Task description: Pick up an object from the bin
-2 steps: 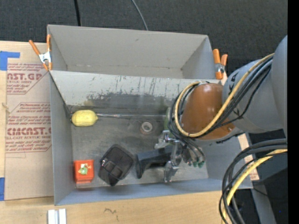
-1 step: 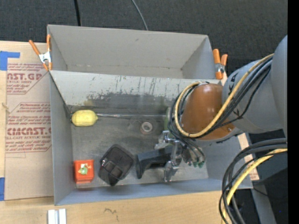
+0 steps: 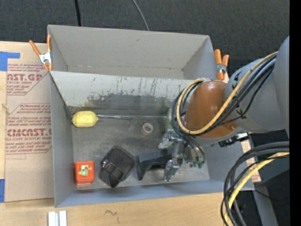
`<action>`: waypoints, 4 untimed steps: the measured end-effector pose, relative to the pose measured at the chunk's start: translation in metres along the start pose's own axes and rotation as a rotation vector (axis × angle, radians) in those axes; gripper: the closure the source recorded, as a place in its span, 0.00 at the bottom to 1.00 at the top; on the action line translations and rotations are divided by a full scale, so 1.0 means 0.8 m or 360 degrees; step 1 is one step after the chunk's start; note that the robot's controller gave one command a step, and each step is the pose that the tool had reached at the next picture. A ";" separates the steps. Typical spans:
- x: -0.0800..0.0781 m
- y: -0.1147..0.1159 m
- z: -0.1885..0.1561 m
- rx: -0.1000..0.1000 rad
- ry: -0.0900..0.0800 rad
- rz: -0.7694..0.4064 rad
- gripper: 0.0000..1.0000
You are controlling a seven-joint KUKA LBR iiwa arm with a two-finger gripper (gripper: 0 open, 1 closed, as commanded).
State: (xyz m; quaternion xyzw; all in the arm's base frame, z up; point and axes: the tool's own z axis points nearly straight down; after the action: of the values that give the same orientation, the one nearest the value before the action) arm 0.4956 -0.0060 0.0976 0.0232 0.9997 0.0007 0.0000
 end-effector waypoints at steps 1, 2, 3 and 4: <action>-0.002 -0.001 0.022 0.0003 -0.0008 -0.0044 0.00; -0.012 0.003 0.020 -0.0011 -0.0042 0.0240 1.00; -0.012 0.003 0.020 -0.0011 -0.0042 0.0241 1.00; -0.011 0.004 0.018 -0.0008 -0.0032 0.0241 1.00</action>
Offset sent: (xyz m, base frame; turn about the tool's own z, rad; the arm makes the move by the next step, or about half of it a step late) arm 0.0008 -0.0011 -0.0276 0.1560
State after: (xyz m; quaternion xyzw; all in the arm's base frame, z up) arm 0.5043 -0.0036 0.0831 0.0988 0.9951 0.0030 0.0102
